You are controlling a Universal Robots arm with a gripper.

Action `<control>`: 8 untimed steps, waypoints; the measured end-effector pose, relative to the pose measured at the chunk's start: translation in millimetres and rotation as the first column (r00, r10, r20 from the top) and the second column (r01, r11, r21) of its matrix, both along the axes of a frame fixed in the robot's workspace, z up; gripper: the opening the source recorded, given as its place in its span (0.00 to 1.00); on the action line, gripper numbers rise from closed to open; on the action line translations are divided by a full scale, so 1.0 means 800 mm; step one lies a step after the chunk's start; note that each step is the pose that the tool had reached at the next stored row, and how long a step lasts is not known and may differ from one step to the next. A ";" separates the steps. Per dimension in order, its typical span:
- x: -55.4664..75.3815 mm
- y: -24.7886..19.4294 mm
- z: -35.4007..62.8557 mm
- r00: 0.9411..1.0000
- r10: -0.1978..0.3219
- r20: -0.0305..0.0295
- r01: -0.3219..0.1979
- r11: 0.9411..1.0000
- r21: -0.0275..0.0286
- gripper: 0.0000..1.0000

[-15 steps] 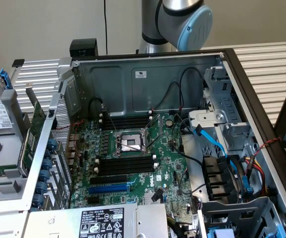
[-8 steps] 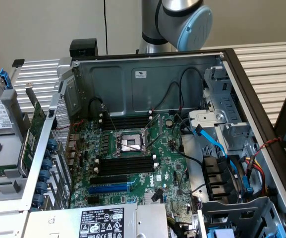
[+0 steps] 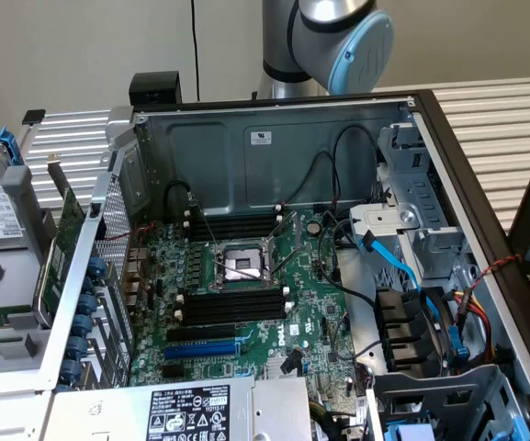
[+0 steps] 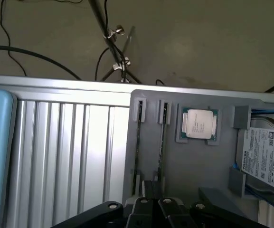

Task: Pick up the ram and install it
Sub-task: 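Pick up the ram and move it above insertion slot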

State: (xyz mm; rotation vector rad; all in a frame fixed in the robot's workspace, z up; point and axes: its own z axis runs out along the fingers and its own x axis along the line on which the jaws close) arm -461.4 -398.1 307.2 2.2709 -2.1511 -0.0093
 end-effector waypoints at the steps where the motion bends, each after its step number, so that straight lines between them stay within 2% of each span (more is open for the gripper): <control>1: 0.000 0.0000 -0.002 1.000 0.000 0.000 0.000 1.000 0.000 0.11; 2: 0.000 0.0000 -0.005 1.000 0.000 0.000 0.000 1.000 0.000 0.17; 3: 0.000 0.0000 -0.007 1.000 0.000 0.000 0.000 1.000 0.000 0.17; 4: 0.000 0.0000 -0.009 1.000 0.000 0.000 0.000 1.000 0.000 0.24; 5: 0.000 0.0000 -0.011 1.000 0.000 0.000 0.000 1.000 0.000 0.24; 6: 0.000 0.0000 -0.014 1.000 0.000 0.000 0.000 1.000 0.000 0.36; 8: 0.000 0.0000 -0.018 1.000 0.000 0.000 0.000 1.000 0.000 0.36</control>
